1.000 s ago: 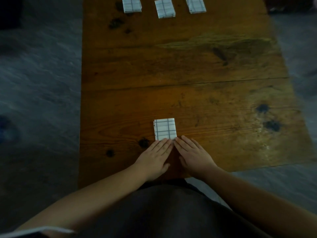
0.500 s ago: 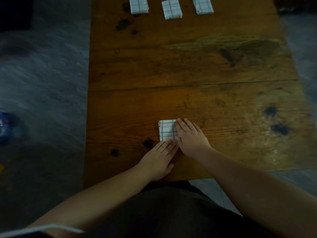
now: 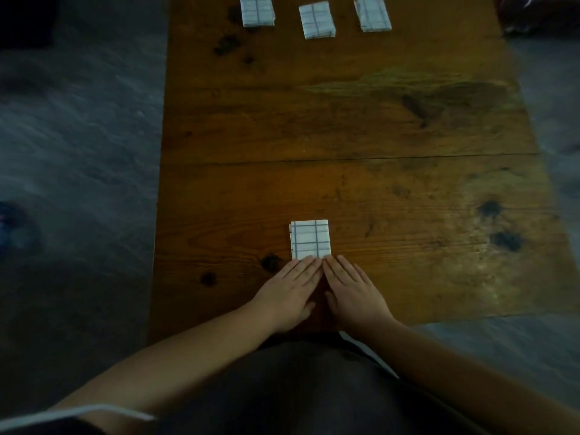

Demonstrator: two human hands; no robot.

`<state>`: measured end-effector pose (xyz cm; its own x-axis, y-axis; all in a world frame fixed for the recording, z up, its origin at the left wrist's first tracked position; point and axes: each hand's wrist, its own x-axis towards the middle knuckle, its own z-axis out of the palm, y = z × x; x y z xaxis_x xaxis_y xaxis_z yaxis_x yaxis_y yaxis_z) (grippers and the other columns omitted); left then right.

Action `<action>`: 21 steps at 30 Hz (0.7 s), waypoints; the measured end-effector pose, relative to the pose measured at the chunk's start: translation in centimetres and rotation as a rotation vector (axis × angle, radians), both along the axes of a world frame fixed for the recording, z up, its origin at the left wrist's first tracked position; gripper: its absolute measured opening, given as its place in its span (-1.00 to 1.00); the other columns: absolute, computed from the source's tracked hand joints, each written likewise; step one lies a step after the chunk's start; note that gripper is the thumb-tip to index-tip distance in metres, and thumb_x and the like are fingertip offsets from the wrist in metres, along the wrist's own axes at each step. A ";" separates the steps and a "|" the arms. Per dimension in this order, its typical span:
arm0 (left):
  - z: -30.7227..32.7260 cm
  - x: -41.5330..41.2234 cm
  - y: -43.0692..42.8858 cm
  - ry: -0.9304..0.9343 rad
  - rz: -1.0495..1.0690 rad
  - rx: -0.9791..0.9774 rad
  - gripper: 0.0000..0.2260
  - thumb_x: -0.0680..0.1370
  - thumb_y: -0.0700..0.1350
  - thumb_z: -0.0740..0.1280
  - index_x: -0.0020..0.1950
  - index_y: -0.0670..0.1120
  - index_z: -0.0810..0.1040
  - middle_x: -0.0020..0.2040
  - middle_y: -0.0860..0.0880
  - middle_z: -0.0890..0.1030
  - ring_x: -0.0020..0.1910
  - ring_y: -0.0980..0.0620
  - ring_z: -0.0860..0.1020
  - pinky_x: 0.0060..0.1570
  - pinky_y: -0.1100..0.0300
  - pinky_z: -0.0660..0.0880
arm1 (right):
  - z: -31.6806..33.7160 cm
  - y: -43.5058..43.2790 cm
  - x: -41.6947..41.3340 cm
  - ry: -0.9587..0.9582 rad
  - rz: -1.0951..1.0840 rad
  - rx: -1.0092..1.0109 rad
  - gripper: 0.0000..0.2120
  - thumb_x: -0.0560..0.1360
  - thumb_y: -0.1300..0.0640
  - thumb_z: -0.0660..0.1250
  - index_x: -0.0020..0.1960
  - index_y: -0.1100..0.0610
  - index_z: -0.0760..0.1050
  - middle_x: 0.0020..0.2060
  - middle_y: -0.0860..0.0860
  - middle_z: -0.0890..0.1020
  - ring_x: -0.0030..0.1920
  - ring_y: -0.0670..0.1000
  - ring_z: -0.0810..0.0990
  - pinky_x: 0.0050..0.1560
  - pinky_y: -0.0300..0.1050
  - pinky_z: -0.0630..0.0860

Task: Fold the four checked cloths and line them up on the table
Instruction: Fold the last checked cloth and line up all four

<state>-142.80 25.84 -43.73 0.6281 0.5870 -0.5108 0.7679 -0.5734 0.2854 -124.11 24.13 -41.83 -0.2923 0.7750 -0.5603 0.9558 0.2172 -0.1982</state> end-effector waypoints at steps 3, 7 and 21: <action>0.2 0.1 0.1 -0.002 0.009 0.003 -0.32 0.69 0.14 0.08 0.65 -0.05 -0.22 0.66 -0.06 -0.23 0.61 0.01 -0.29 0.59 -0.01 -0.26 | -0.4 1.1 -0.7 -0.001 -0.035 0.031 -0.42 0.70 -0.12 -0.10 0.65 0.03 -0.12 0.65 -0.04 -0.08 0.61 -0.06 -0.23 0.56 -0.02 -0.25; 0.4 0.2 0.1 0.001 -0.013 0.046 -0.33 0.68 0.15 0.09 0.66 -0.06 -0.15 0.67 -0.07 -0.17 0.62 -0.01 -0.25 0.51 0.04 -0.34 | -0.4 4.2 -1.4 0.011 -0.065 0.032 -0.41 0.71 -0.09 -0.10 0.66 0.05 -0.17 0.65 -0.03 -0.11 0.63 -0.03 -0.19 0.61 0.02 -0.16; 0.3 0.2 0.2 0.008 0.021 -0.024 -0.29 0.69 0.15 0.08 0.64 -0.04 -0.30 0.65 -0.04 -0.27 0.60 0.00 -0.32 0.50 0.05 -0.37 | 0.7 6.0 -3.4 0.423 -0.931 0.055 -0.55 0.57 0.29 0.28 0.42 0.01 0.41 0.28 -0.03 0.53 0.25 -0.02 0.52 0.17 -0.10 0.53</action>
<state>-142.58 26.01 -43.48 0.6120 0.5871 -0.5298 0.7817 -0.5505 0.2930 -127.50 30.08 -41.09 0.2734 0.8167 -0.5083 0.6037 -0.5570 -0.5704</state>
